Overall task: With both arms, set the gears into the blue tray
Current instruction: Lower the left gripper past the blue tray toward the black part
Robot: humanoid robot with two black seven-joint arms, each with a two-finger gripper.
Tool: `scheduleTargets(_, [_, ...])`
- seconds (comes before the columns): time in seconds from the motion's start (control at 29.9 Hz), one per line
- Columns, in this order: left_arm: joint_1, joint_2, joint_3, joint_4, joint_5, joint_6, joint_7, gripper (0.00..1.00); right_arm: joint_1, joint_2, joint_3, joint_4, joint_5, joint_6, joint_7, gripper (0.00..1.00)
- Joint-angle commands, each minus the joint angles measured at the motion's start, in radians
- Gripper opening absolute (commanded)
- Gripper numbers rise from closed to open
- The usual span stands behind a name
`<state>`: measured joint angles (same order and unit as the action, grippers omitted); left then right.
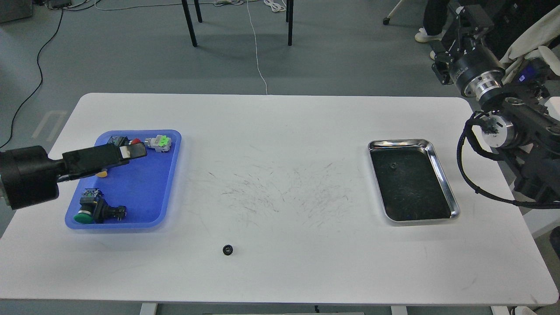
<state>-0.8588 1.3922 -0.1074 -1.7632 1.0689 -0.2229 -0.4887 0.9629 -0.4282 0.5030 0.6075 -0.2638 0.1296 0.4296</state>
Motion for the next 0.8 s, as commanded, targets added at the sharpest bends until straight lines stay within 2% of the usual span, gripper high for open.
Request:
scheduleTargets(0.0, [0.026,-0.056,0.029,-0.001,0.126,0.039,0.0,0.99,0.0,0.0,-0.003,0.0,-0.002,-0.001,0.0,0.89])
scheduleTargets(0.23, [0.03,-0.128,0.034,0.007,0.285,0.06,0.0,0.98,0.01,-0.001,-0.003,-0.005,-0.002,-0.002,-0.003,0.89])
scheduleTargets(0.4, [0.046,-0.208,0.043,0.054,0.479,0.164,0.0,0.94,0.008,-0.018,0.011,-0.005,0.002,-0.022,-0.005,0.9])
scheduleTargets(0.43, [0.064,-0.231,0.051,0.063,0.52,0.181,0.0,0.94,0.004,-0.02,0.012,-0.006,0.0,-0.036,-0.005,0.96])
scheduleTargets(0.6, [0.101,-0.31,0.055,0.093,0.566,0.209,0.0,0.94,-0.003,-0.004,0.005,-0.071,0.0,-0.064,-0.008,0.97])
scheduleTargets(0.64, [0.104,-0.335,0.055,0.112,0.574,0.211,0.0,0.94,-0.003,-0.004,0.008,-0.069,0.003,-0.064,-0.02,0.97])
scheduleTargets(0.67, [0.106,-0.349,0.055,0.134,0.582,0.211,0.0,0.94,-0.004,-0.001,0.009,-0.064,0.017,-0.064,-0.052,0.97])
scheduleTargets(0.77, [0.11,-0.38,0.055,0.189,0.612,0.223,0.0,0.94,-0.021,0.005,0.011,-0.064,0.17,-0.064,-0.21,0.97])
